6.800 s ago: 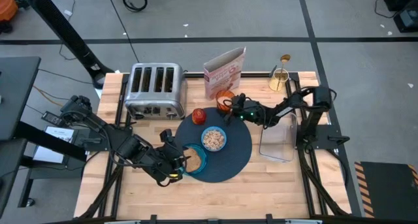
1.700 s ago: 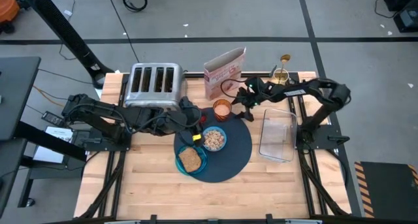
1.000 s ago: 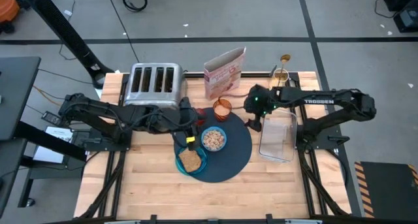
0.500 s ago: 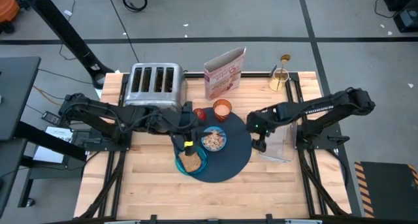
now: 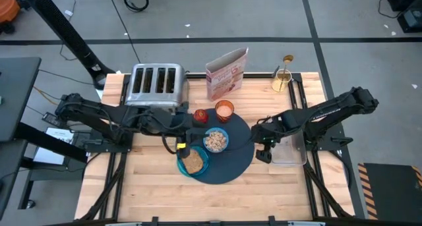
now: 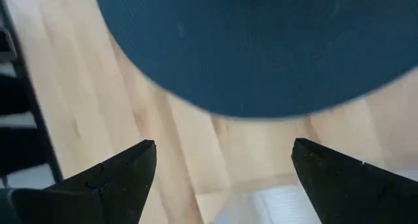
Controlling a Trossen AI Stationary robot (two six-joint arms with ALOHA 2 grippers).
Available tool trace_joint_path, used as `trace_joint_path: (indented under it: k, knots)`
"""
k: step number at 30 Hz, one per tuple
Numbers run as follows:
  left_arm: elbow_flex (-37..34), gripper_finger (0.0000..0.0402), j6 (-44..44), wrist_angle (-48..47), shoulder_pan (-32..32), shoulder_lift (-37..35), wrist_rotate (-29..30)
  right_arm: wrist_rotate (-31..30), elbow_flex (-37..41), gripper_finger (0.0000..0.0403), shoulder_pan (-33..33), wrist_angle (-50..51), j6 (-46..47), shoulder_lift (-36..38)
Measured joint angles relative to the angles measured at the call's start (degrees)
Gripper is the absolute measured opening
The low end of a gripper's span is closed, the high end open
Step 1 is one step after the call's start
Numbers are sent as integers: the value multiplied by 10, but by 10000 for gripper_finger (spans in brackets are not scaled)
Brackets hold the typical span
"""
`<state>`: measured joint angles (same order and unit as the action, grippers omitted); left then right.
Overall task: Arrange a breakfast setting
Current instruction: Put the gold spoon on the blue table mat to the right of the blue bowl
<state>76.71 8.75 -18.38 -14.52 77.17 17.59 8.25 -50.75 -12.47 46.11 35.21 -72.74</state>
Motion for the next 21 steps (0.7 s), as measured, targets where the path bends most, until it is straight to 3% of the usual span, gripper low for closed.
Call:
trace_joint_path:
  k: [8,15,21]
  knots:
    - [0,146,-3,5,-3,-38,2,-107,-139,354,64,165,-9,1]
    - [0,146,-9,4,-16,-55,1,-122,-185,346,212,180,-18,1]
    - [0,146,-22,2,-41,-64,0,-180,-187,346,348,184,31,-2]
